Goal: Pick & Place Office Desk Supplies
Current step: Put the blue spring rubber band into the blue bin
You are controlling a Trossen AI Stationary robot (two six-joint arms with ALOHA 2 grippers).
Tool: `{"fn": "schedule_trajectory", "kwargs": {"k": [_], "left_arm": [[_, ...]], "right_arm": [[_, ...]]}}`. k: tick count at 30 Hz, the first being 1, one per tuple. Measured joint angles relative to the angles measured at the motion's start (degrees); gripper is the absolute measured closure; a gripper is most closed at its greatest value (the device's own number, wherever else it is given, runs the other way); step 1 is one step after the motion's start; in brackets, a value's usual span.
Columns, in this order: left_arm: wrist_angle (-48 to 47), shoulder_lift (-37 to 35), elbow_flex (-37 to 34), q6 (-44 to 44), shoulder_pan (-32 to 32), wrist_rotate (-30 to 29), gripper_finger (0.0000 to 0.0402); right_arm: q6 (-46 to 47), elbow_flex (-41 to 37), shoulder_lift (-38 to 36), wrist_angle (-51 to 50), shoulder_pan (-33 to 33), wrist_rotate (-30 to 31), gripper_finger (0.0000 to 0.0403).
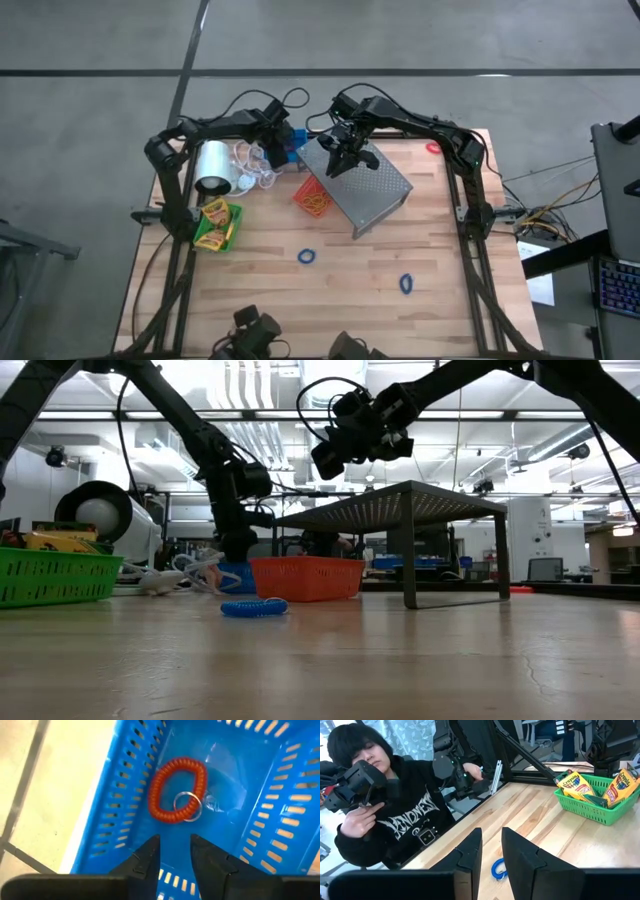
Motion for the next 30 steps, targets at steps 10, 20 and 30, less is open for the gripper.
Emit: {"fn": "schedule_trajectory", "kwargs": {"k": [10,20,30], "left_arm": [[-0.6,-4.6,5.7,1.0,0.0,-5.4,0.0291],[-0.1,-21.1,7.6,-5.9,-2.0,-6.5,0.029],[1.8,-37.6,7.3,-13.4,-13.5,-0.2,0.029]], "right_arm": [[2.7,0.0,0.0,0.0,0.3,0.0,0.0327],[10.1,2.5,-0.1,-0.1,0.2,2.5,0.0337],[20.0,10.6,-2.4,-0.2,0.3,23.8,0.0357]]}}
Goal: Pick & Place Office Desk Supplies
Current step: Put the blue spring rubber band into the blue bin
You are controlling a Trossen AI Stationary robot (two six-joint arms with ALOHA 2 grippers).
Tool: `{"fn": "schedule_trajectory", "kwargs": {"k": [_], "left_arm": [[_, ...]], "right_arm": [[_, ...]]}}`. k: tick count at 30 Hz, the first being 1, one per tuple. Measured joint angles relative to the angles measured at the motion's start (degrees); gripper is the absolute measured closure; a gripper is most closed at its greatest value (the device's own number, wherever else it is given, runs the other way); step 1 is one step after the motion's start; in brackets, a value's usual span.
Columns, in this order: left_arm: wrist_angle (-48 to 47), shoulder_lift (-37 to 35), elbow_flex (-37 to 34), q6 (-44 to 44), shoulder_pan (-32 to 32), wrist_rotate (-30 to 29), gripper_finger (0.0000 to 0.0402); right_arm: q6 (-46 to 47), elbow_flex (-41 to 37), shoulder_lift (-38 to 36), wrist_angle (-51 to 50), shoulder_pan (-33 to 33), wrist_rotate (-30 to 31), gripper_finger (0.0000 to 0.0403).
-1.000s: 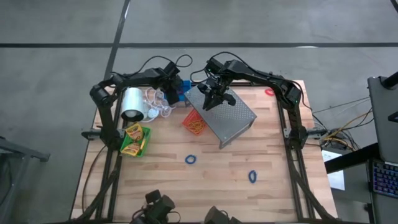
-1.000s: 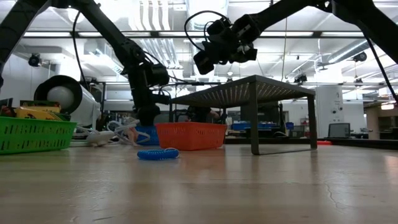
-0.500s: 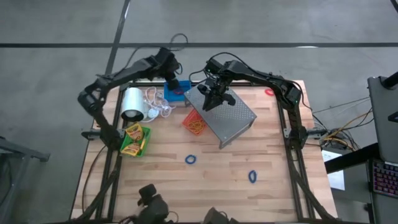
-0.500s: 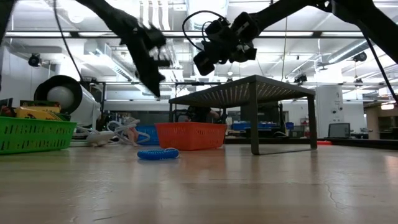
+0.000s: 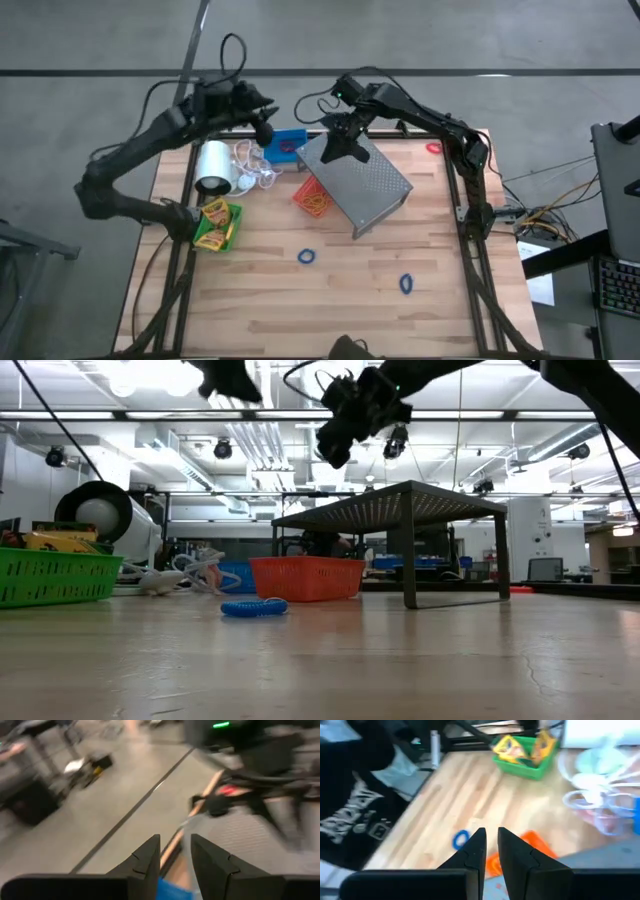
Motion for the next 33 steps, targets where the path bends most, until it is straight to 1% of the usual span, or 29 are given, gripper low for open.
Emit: {"fn": "schedule_trajectory", "kwargs": {"k": [4,9,12,15,18,20,23,26,27,29,33], "left_arm": [[-0.4,-2.5,0.0,0.0,-7.0,0.1,0.029],[-4.2,-2.8,-0.1,0.0,-13.8,0.1,0.029],[-7.0,-2.8,-0.9,-0.7,-16.3,0.1,0.029],[-7.0,-2.9,-3.3,-0.7,-17.8,0.1,0.029],[-6.9,-2.9,-5.2,-0.8,-18.1,0.1,0.029],[-6.8,-2.9,-6.5,-1.7,-18.1,0.0,0.029],[-7.2,-2.9,-7.9,-4.4,-18.1,-0.1,0.029],[-7.2,-2.9,-8.6,-7.7,-18.1,-0.1,0.029],[-7.4,-2.9,-8.7,-8.4,-18.1,-0.1,0.029],[-8.0,-2.9,-8.7,-9.9,-18.1,-0.1,0.029],[-9.7,-3.0,-8.8,-12.8,-18.2,-0.1,0.029]], "right_arm": [[0.5,0.9,-2.6,-3.0,0.1,0.5,0.036],[-6.5,-2.6,-7.5,-8.9,1.7,0.4,0.036],[-11.6,-7.0,-10.6,-9.8,4.6,0.3,0.036],[-16.6,-11.6,-12.4,-9.8,8.5,0.6,0.036],[-21.3,-15.5,-13.2,-9.8,12.6,3.2,0.036],[-22.8,-17.4,-13.3,-9.7,15.3,5.7,0.036],[-22.3,-20.3,-13.3,-6.1,19.0,9.6,0.036],[-17.6,-23.0,-13.3,1.2,22.2,13.3,0.036],[-15.6,-23.8,-13.3,4.2,23.2,15.5,0.036],[-11.2,-25.1,-13.3,8.5,25.0,22.6,0.036],[-2.4,-27.6,-13.3,14.8,28.3,39.3,0.036]]}}
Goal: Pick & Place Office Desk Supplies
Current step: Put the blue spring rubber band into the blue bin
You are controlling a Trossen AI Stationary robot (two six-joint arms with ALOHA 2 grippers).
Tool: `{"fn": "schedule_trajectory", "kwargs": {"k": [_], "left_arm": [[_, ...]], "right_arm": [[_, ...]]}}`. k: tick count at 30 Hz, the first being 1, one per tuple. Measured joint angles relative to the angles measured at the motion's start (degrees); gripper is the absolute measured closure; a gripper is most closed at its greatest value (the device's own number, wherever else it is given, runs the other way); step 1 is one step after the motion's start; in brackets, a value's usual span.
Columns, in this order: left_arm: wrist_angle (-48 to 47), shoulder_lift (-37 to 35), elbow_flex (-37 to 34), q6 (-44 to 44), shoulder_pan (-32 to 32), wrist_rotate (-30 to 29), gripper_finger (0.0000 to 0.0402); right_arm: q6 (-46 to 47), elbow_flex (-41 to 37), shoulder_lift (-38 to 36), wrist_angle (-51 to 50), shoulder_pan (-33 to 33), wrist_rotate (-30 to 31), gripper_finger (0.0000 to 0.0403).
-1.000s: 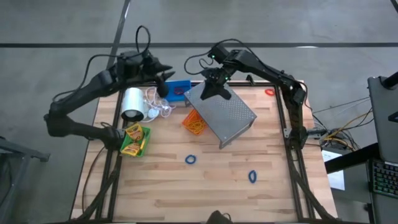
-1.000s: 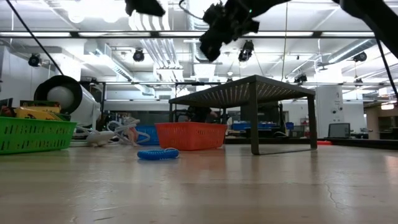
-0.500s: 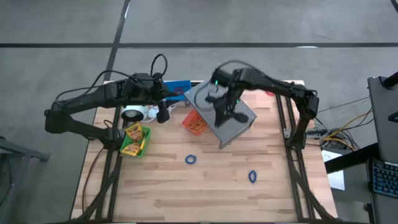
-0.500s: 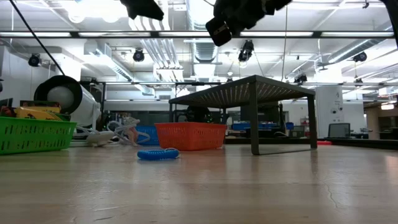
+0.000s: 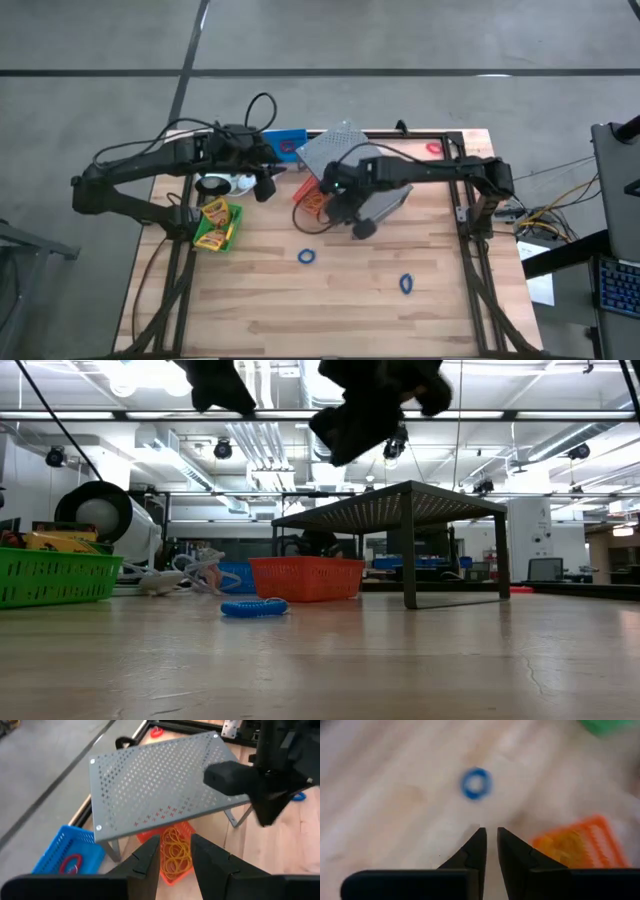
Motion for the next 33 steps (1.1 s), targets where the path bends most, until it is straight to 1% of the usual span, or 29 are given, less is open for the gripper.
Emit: {"fn": "schedule_trajectory", "kwargs": {"k": [2,4,7,10,13,18,33], "left_arm": [[-0.6,0.0,-0.1,-0.7,0.0,0.0,0.029],[-0.7,0.0,-0.1,-1.1,0.0,0.0,0.029],[-0.8,0.0,-0.5,-1.1,0.0,0.0,0.029],[-1.4,0.0,-0.9,-1.1,0.0,0.0,0.029],[-2.3,-0.1,-0.9,-1.1,0.0,0.0,0.029],[-2.4,-0.1,-0.9,-1.0,0.0,0.0,0.029],[-2.4,-0.1,-0.9,-0.9,0.0,0.0,0.029]], "right_arm": [[2.0,-1.6,0.0,3.0,1.4,5.1,0.036],[3.5,-3.1,0.0,6.5,2.8,7.2,0.036],[5.9,-5.6,0.0,12.0,4.5,7.5,0.036],[8.7,-6.7,0.1,12.6,6.2,7.7,0.036],[10.3,-7.9,0.0,15.2,8.1,8.2,0.036],[7.9,-10.1,0.1,19.3,10.7,13.6,0.036],[8.0,-11.1,0.6,21.9,11.4,14.3,0.036]]}}
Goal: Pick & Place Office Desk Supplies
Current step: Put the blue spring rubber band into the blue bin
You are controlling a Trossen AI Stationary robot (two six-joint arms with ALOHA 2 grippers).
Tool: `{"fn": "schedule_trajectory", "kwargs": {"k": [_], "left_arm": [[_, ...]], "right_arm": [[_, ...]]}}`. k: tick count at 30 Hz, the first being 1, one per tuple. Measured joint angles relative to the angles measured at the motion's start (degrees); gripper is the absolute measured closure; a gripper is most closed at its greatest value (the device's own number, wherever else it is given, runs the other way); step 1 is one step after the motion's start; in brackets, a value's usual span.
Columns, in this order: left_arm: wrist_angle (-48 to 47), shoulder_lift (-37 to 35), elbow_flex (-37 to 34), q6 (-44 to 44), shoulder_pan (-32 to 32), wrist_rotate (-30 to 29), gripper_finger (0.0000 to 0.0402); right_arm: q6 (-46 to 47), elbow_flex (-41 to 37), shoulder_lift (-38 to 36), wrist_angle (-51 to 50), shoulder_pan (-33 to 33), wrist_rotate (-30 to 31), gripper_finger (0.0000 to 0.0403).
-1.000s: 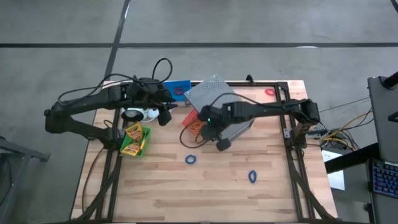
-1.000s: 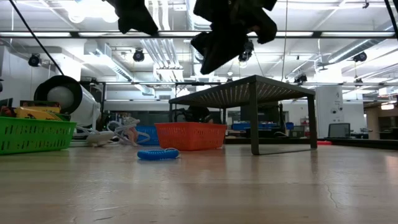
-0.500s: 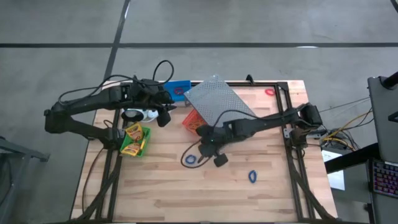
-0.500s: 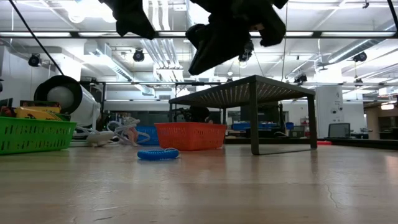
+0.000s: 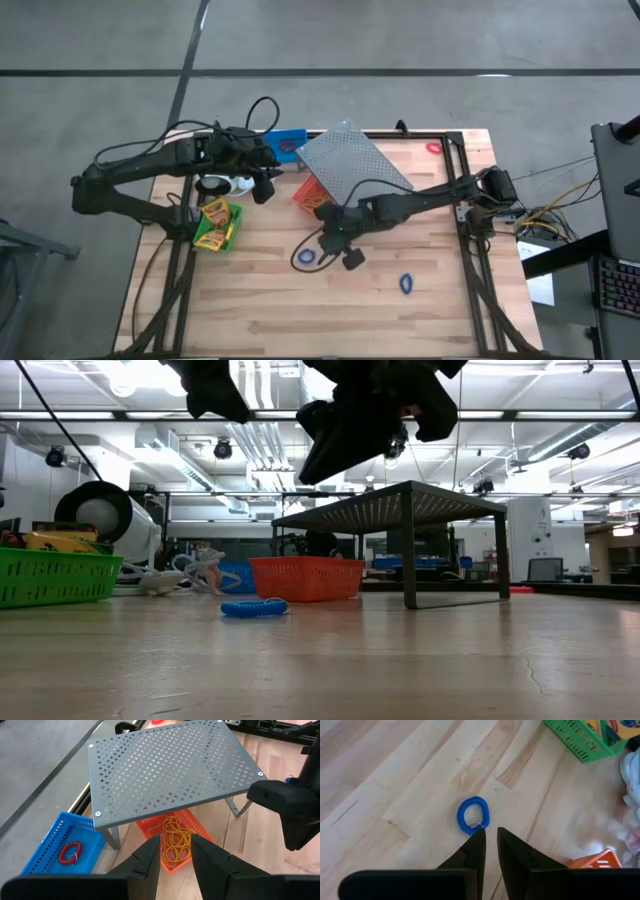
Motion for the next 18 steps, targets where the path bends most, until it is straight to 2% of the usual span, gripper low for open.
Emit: {"fn": "schedule_trajectory", "kwargs": {"k": [18], "left_arm": [[0.0,0.0,0.0,0.0,0.0,0.0,0.029]], "right_arm": [[1.5,0.0,0.0,3.9,0.0,-0.6,0.036]]}}
